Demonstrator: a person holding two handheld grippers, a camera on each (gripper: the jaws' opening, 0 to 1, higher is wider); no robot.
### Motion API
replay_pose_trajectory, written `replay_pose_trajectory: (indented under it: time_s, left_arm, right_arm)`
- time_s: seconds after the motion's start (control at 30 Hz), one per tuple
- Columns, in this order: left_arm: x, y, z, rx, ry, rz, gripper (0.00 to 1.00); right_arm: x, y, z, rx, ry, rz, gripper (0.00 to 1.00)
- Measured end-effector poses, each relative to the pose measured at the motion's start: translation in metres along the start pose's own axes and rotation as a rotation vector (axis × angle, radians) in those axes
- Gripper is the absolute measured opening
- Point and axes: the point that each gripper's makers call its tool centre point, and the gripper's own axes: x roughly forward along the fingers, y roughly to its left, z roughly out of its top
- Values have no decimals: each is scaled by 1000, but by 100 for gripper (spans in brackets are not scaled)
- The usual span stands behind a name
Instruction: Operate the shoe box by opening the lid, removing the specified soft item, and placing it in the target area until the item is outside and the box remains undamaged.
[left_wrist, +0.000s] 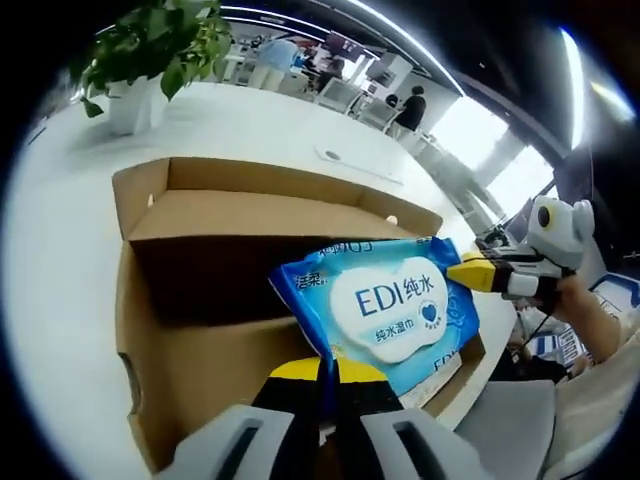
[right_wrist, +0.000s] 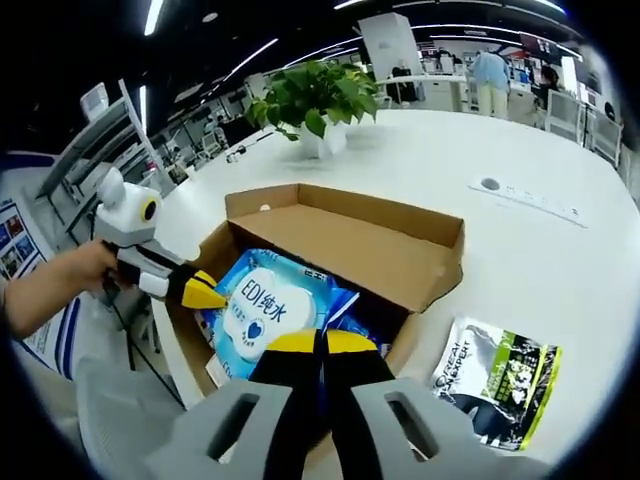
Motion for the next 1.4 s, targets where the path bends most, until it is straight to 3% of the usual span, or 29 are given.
replay_pose_trajectory:
  time_s: [0.63, 1.4]
  left_arm:
    - [-8, -45, 25, 35, -41, -57, 1]
    - [34, -102, 46, 77, -2, -89, 1]
  right_arm:
    - [-42, -19, 10, 114, -66, -20, 0]
    - [-93, -79, 2, 209, -94, -124, 0]
